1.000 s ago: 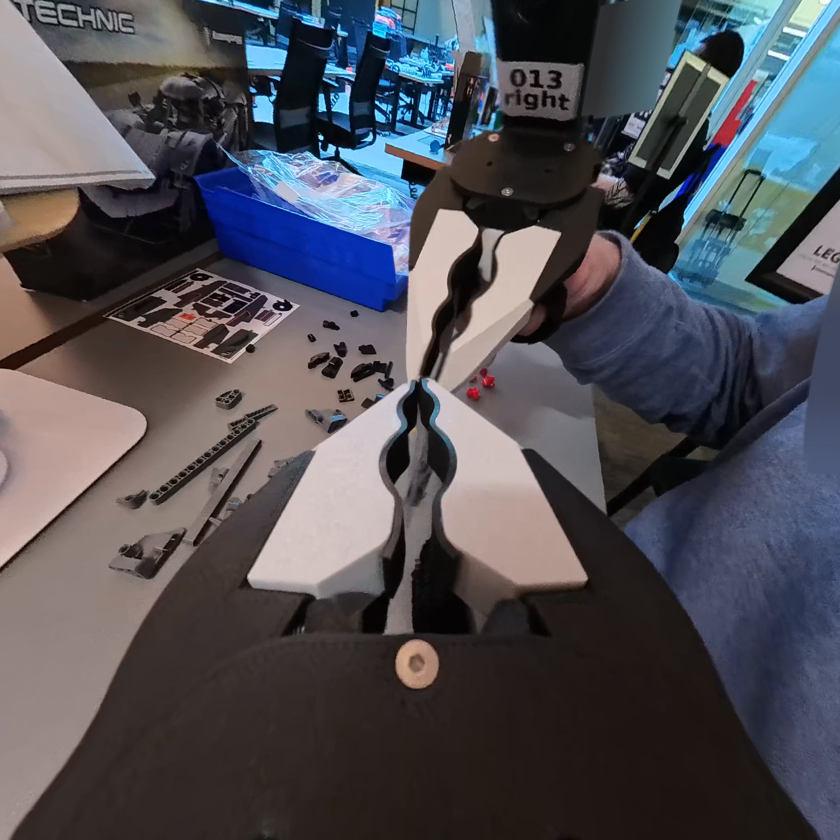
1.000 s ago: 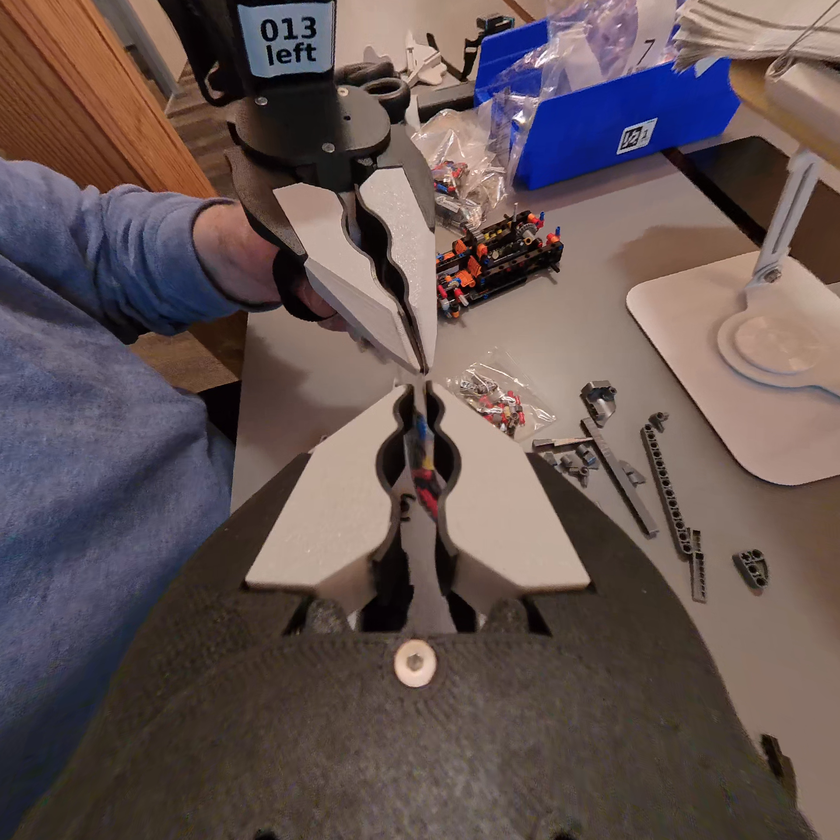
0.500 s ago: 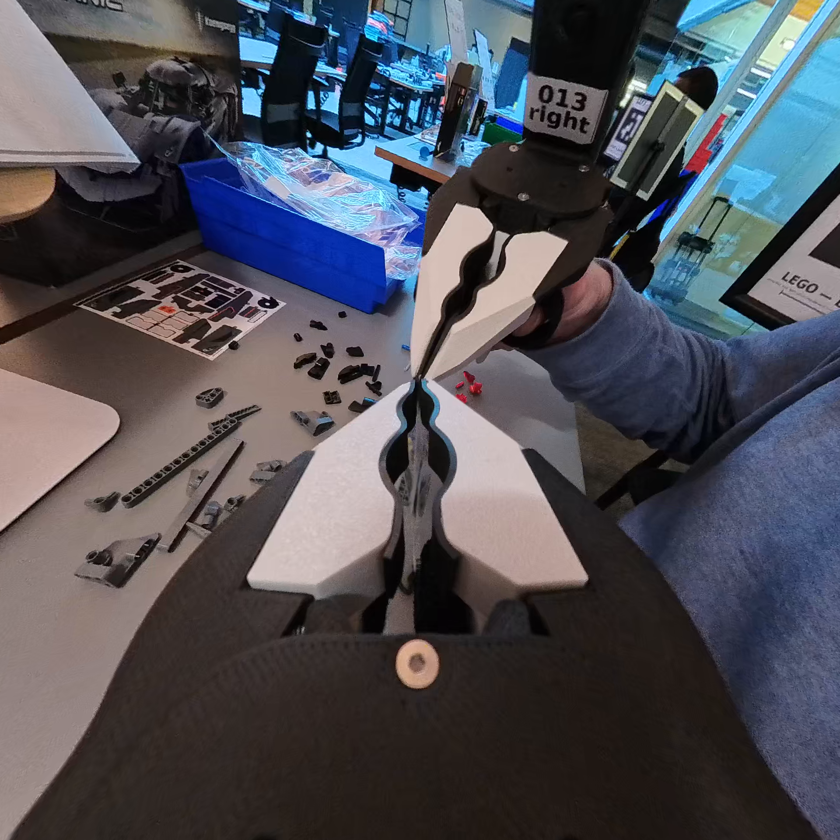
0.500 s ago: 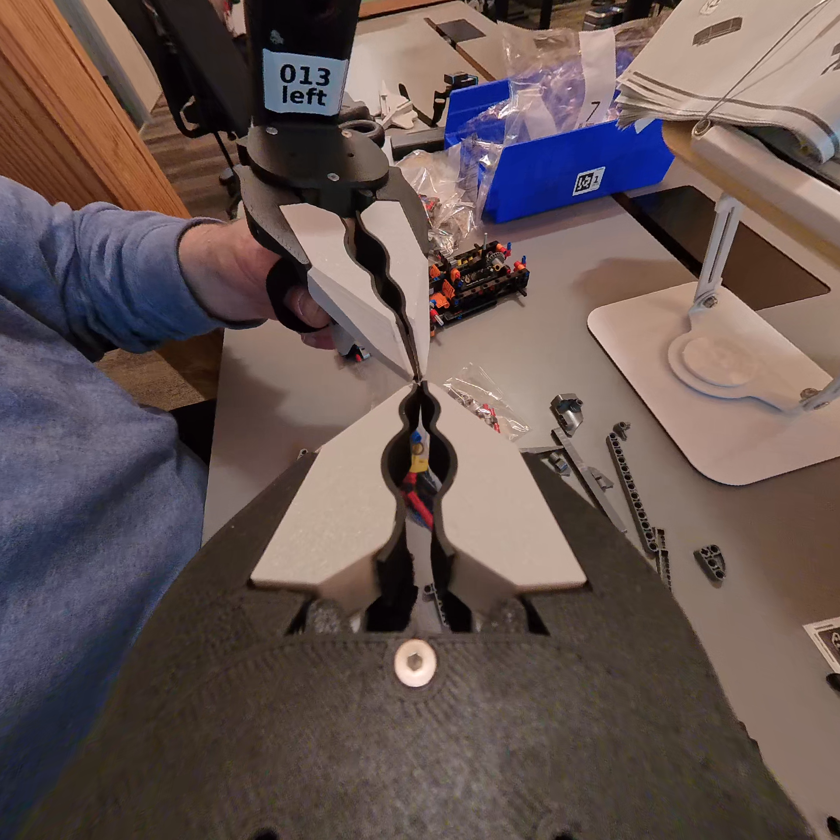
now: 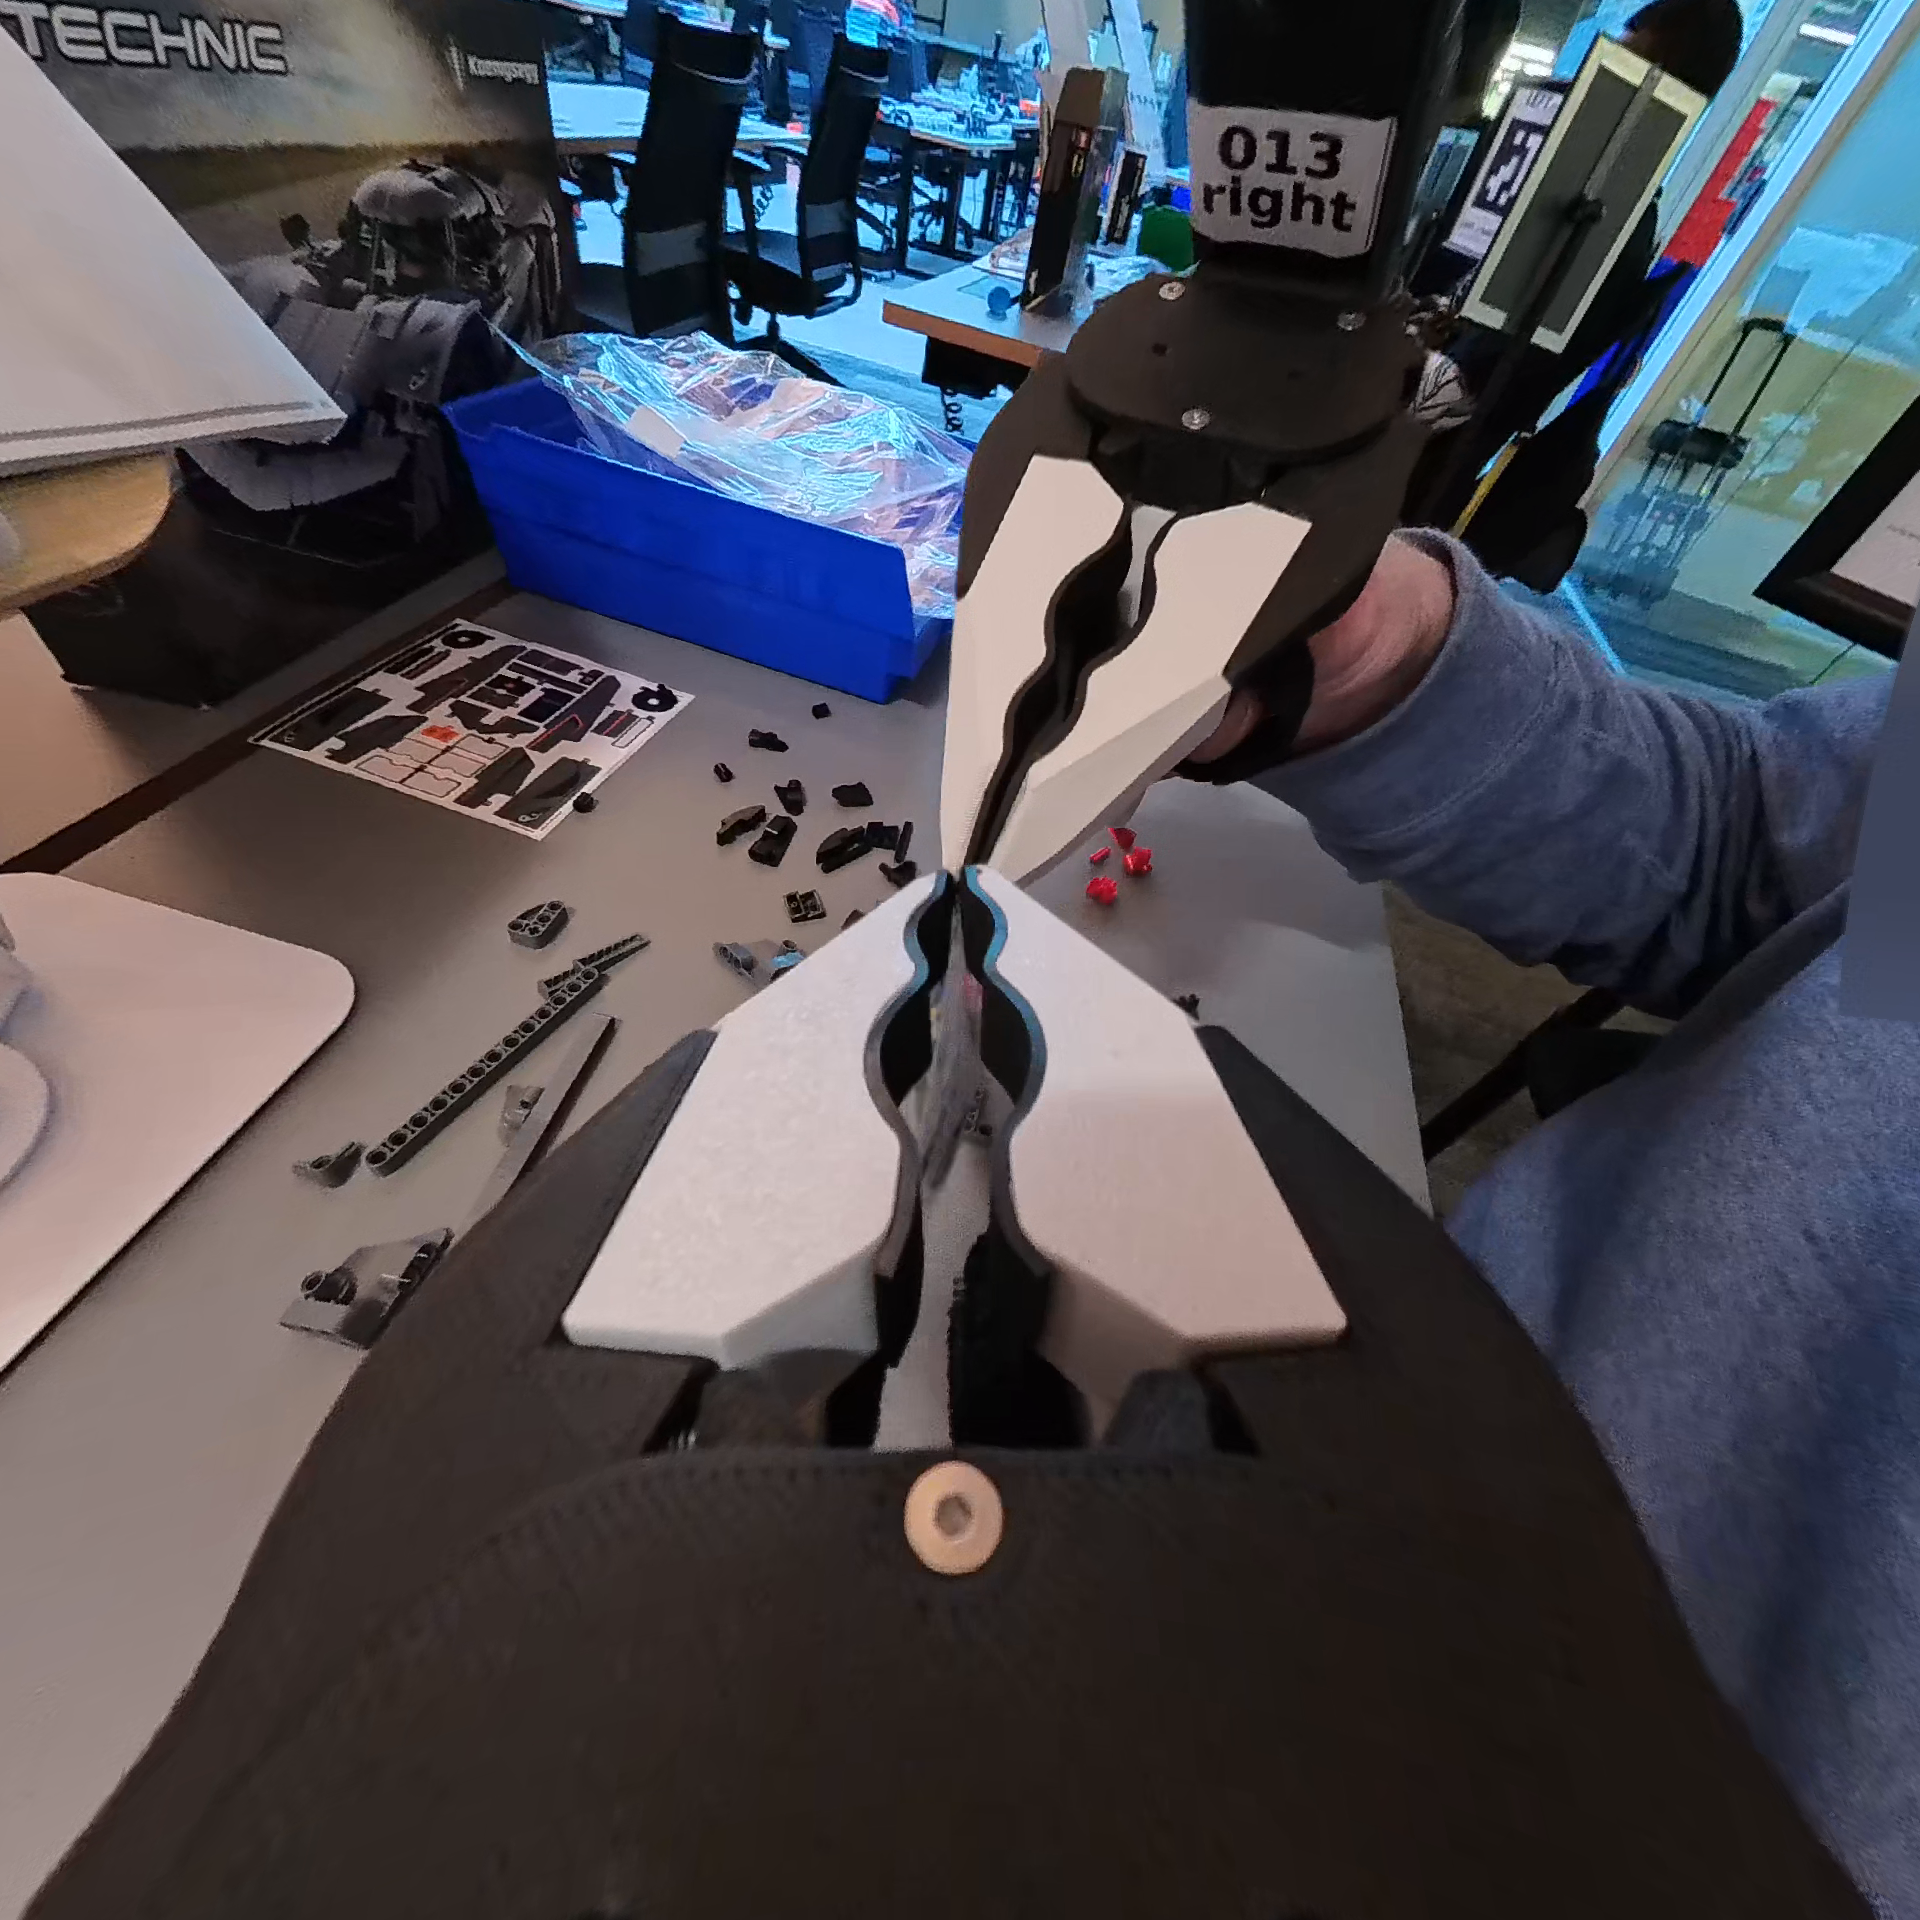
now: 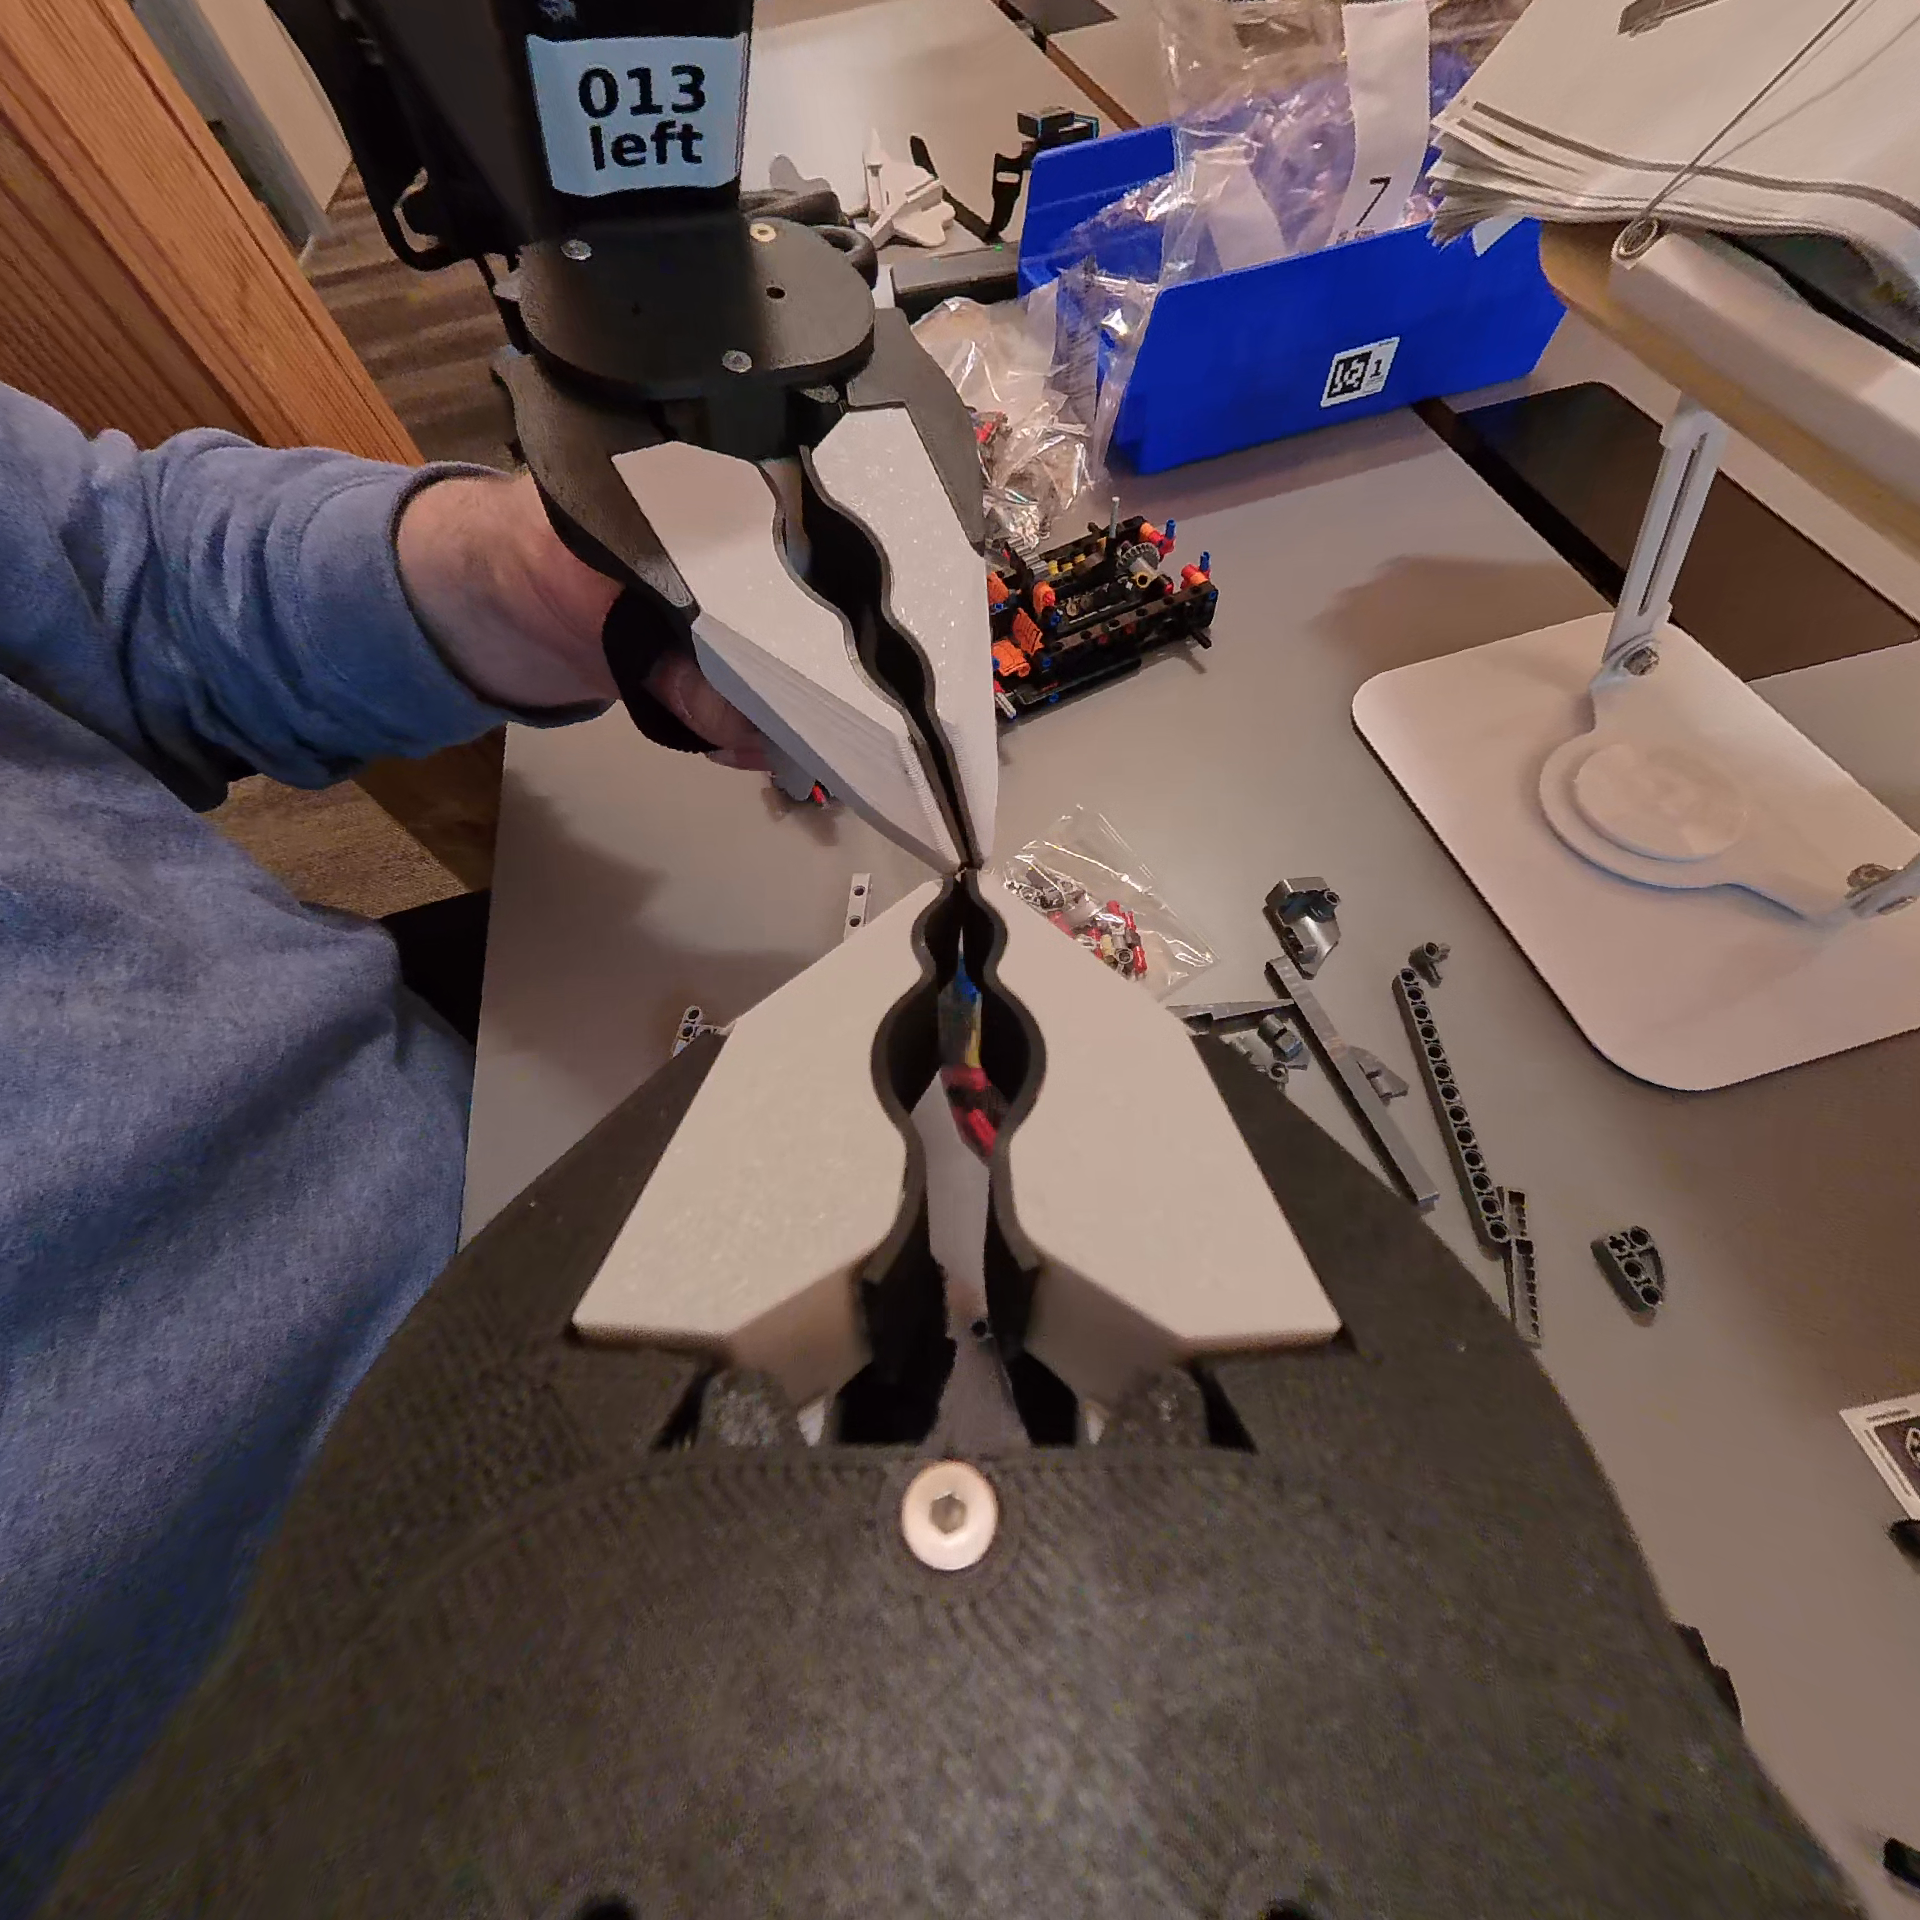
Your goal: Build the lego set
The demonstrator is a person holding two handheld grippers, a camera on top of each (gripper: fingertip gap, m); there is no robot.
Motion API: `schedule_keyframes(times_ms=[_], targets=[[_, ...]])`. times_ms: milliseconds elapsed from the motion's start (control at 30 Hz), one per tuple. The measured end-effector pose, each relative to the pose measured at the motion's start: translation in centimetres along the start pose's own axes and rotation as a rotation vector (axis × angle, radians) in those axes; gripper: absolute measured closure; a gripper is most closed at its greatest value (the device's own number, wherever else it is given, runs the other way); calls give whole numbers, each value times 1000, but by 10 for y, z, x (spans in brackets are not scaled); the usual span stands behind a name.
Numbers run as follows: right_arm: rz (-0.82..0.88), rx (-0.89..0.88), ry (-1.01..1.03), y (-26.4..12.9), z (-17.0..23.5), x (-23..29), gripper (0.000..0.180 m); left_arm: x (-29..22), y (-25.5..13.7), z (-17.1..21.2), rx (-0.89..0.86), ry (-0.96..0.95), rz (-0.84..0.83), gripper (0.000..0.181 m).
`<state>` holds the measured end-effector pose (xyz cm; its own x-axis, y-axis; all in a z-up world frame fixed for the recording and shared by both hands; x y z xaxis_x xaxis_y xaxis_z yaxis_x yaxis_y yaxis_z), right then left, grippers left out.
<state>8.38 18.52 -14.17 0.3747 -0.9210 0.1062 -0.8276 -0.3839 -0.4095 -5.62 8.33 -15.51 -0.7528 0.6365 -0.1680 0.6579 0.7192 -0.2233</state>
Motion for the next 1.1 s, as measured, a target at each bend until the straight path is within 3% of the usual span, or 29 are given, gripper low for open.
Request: schedule_keyframes(times_ms=[33, 200, 500, 1100], targets=[[-2, 0, 2, 0, 0, 0, 180, -1, 0, 0, 4, 7, -5, 181], [-5, 3, 0, 0, 1, -1, 180, -3, -3, -1, 49, 52, -15, 174], [19, 18, -15, -1, 4, 1, 180, -3, 2, -2, 101, 74, 5, 181], [383, 142, -170, -35, 32, 4, 180, 9, 68, -7, 180, -62, 71, 181]])
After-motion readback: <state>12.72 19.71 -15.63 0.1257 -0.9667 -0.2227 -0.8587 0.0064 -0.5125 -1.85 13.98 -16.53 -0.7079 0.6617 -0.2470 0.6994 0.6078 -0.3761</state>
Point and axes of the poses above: each gripper's, where its closed fingertips meet, y out along the fingers, z out of its underside, x = y × z across the jaws, the point moved 10 cm from there along -y, back along the fingers, and after that the axes turned 2 degrees about -x, right-handed, at the moved point
